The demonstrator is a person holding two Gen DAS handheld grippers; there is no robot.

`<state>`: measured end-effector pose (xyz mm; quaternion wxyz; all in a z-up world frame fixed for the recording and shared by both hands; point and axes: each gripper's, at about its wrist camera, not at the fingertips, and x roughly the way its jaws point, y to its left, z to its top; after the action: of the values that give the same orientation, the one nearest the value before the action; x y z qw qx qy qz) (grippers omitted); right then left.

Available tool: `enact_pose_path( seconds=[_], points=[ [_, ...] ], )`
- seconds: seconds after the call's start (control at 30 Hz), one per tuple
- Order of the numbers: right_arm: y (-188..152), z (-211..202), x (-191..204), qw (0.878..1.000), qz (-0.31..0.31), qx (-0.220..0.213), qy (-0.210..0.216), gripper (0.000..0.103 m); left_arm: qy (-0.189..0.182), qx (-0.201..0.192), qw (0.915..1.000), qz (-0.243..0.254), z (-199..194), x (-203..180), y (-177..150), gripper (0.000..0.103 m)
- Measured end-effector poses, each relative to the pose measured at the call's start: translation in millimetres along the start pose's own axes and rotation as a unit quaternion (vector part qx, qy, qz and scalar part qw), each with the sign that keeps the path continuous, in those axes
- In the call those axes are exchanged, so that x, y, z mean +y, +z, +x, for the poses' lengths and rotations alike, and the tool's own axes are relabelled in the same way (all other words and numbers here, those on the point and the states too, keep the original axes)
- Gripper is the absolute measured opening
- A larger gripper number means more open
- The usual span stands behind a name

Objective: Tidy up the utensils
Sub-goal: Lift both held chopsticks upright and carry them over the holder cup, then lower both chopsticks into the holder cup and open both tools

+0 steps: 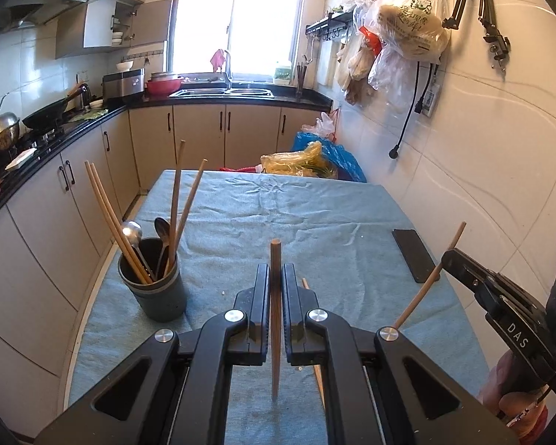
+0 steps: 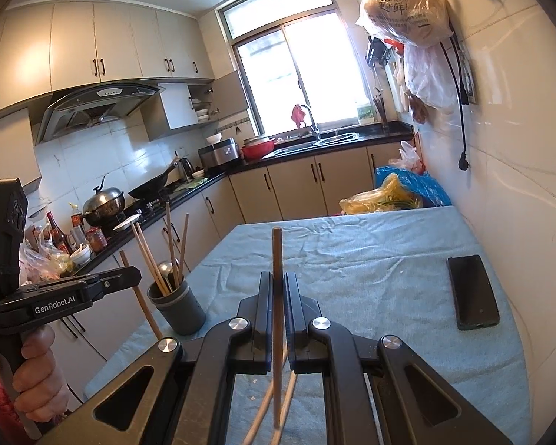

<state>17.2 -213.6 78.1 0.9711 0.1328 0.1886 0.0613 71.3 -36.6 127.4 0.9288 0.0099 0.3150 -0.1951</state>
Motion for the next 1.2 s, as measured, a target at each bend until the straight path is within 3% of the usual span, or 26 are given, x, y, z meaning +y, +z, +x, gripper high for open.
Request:
enact_pose_path(
  seconds=[0.7,1.2],
  points=[
    [15.5,0.8,24.6,0.999,-0.017,-0.003,0.030,0.006,0.013,-0.011,0.9999,-0.001,-22.7,12.0,6.4,0.006],
    [71.1,23.7,91.4,0.994,-0.050,-0.011,0.100,0.006,0.054,-0.068,0.9962,-0.012,-88.1,60.3,58.5,0.006]
  ],
)
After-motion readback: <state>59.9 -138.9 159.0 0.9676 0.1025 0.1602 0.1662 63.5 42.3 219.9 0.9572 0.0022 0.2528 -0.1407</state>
